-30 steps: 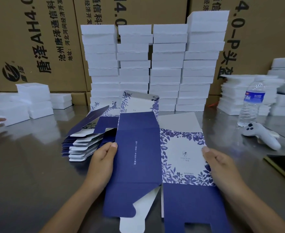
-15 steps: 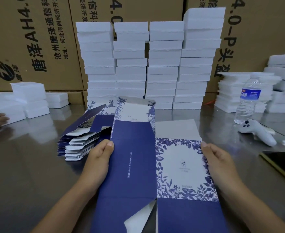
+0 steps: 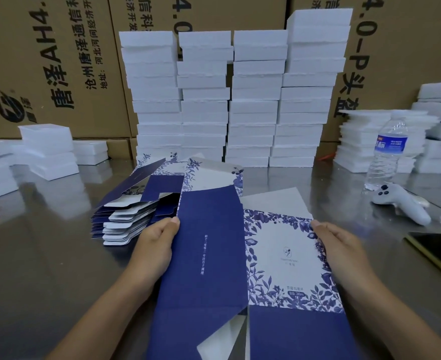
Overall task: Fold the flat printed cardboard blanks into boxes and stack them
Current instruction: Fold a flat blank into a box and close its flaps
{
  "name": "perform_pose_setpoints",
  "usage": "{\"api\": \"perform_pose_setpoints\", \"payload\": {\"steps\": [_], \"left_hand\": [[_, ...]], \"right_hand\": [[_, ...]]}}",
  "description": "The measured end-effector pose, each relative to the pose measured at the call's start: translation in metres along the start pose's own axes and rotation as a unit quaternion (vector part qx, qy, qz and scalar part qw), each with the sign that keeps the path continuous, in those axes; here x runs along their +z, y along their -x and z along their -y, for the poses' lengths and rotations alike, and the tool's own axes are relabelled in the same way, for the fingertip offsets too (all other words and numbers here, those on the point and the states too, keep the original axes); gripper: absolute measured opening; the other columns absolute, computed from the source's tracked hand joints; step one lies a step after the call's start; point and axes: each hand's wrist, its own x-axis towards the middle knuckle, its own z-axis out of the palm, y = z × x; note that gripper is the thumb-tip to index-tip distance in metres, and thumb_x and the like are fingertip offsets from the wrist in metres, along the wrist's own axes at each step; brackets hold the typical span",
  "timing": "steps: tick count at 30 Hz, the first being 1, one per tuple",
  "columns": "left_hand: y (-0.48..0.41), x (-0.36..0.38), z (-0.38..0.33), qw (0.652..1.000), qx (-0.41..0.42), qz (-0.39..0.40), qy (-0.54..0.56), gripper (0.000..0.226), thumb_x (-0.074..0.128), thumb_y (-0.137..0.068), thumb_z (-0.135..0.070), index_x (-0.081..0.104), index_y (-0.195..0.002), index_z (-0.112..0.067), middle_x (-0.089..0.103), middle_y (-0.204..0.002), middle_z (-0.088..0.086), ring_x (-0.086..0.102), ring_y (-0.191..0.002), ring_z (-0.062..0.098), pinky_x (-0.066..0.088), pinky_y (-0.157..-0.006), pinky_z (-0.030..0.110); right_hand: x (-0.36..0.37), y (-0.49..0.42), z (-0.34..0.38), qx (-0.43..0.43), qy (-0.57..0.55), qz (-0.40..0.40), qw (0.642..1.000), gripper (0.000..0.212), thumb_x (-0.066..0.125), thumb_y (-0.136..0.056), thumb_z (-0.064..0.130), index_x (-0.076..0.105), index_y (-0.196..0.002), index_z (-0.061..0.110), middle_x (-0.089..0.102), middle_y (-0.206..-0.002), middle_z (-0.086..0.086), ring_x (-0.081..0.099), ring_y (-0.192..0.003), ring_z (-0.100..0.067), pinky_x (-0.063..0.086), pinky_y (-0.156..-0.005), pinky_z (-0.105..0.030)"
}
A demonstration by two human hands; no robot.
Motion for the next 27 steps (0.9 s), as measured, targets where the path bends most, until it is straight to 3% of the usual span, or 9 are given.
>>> {"api": "perform_pose_setpoints", "payload": {"steps": [2, 5, 9, 15, 18, 21, 24, 25, 27], "left_hand": [[0.001, 0.0, 0.0, 1.0, 0.006, 0.005, -0.004, 0.039, 0.043, -0.1, -0.025, 0.072, -0.074, -0.022, 0.072, -0.073, -0.001, 0.063, -0.061, 0.012, 0.049, -0.055, 0.024], [0.002, 0.0, -0.001, 1.0, 0.017, 0.01, -0.016, 0.036, 0.044, -0.099, -0.025, 0.07, -0.076, -0.017, 0.071, -0.074, 0.002, 0.061, -0.064, 0.015, 0.047, -0.058, 0.026], [0.005, 0.0, -0.005, 0.999, -0.005, 0.008, 0.054, 0.037, 0.046, -0.098, -0.021, 0.074, -0.074, -0.018, 0.073, -0.076, 0.003, 0.066, -0.064, 0.015, 0.052, -0.057, 0.024], [0.009, 0.001, -0.011, 0.995, -0.031, 0.022, 0.09, 0.036, 0.05, -0.096, -0.028, 0.078, -0.075, -0.02, 0.075, -0.078, 0.007, 0.07, -0.063, 0.015, 0.055, -0.051, 0.024], [0.01, 0.0, -0.011, 0.996, -0.034, 0.012, 0.079, 0.034, 0.048, -0.097, -0.03, 0.076, -0.082, -0.017, 0.075, -0.086, 0.011, 0.07, -0.07, 0.02, 0.055, -0.062, 0.031], [0.011, 0.001, -0.014, 0.995, -0.032, -0.016, 0.095, 0.037, 0.048, -0.097, -0.031, 0.076, -0.079, -0.017, 0.075, -0.087, 0.01, 0.069, -0.069, 0.018, 0.055, -0.06, 0.029], [0.014, 0.002, -0.021, 0.988, -0.028, -0.059, 0.143, 0.035, 0.047, -0.098, -0.032, 0.075, -0.083, -0.017, 0.075, -0.093, 0.008, 0.069, -0.079, 0.022, 0.054, -0.076, 0.037], [0.016, 0.003, -0.026, 0.983, -0.034, -0.063, 0.169, 0.035, 0.047, -0.097, -0.034, 0.074, -0.085, -0.017, 0.075, -0.093, 0.007, 0.07, -0.079, 0.022, 0.055, -0.075, 0.037], [0.025, 0.006, -0.037, 0.967, -0.06, -0.014, 0.247, 0.043, 0.043, -0.096, -0.042, 0.077, -0.082, -0.019, 0.076, -0.084, 0.002, 0.072, -0.07, 0.018, 0.057, -0.055, 0.03]], "right_hand": [[0.0, 0.0, 0.002, 0.012, -0.012, -0.014, 1.0, 0.034, 0.054, -0.094, 0.026, 0.07, -0.071, 0.005, 0.07, -0.066, -0.014, 0.065, -0.057, -0.024, 0.046, -0.053, -0.023], [-0.002, 0.0, 0.003, 0.009, -0.003, -0.018, 1.0, 0.037, 0.054, -0.094, 0.026, 0.061, -0.081, -0.008, 0.063, -0.076, -0.031, 0.057, -0.062, -0.028, 0.041, -0.064, -0.032], [-0.001, 0.002, 0.005, -0.018, 0.048, -0.01, 0.999, 0.041, 0.051, -0.096, 0.024, 0.053, -0.082, -0.015, 0.053, -0.068, -0.017, 0.045, -0.065, -0.022, 0.034, -0.064, -0.032], [-0.001, 0.002, 0.002, -0.012, 0.036, 0.007, 0.999, 0.043, 0.051, -0.096, 0.026, 0.055, -0.083, -0.015, 0.055, -0.07, -0.017, 0.046, -0.064, -0.022, 0.035, -0.063, -0.031], [-0.001, 0.002, 0.002, 0.012, 0.012, 0.012, 1.0, 0.039, 0.052, -0.095, 0.03, 0.064, -0.081, -0.005, 0.065, -0.07, -0.017, 0.056, -0.061, -0.02, 0.042, -0.055, -0.026], [-0.001, 0.003, 0.003, 0.035, -0.008, 0.027, 0.999, 0.041, 0.055, -0.092, 0.037, 0.065, -0.076, 0.0, 0.062, -0.059, -0.017, 0.054, -0.055, -0.017, 0.042, -0.049, -0.019], [0.0, 0.003, 0.002, 0.042, -0.019, 0.068, 0.997, 0.02, 0.061, -0.089, 0.029, 0.073, -0.079, 0.017, 0.072, -0.083, -0.012, 0.066, -0.077, -0.022, 0.05, -0.074, -0.032], [0.001, 0.003, 0.002, 0.042, -0.014, 0.079, 0.996, 0.017, 0.062, -0.088, 0.026, 0.073, -0.076, 0.022, 0.074, -0.085, -0.009, 0.068, -0.077, -0.021, 0.05, -0.076, -0.034], [0.003, 0.004, -0.001, 0.053, -0.01, 0.084, 0.995, 0.019, 0.062, -0.088, 0.021, 0.073, -0.072, 0.021, 0.074, -0.081, -0.007, 0.068, -0.068, -0.016, 0.05, -0.07, -0.032]]}}
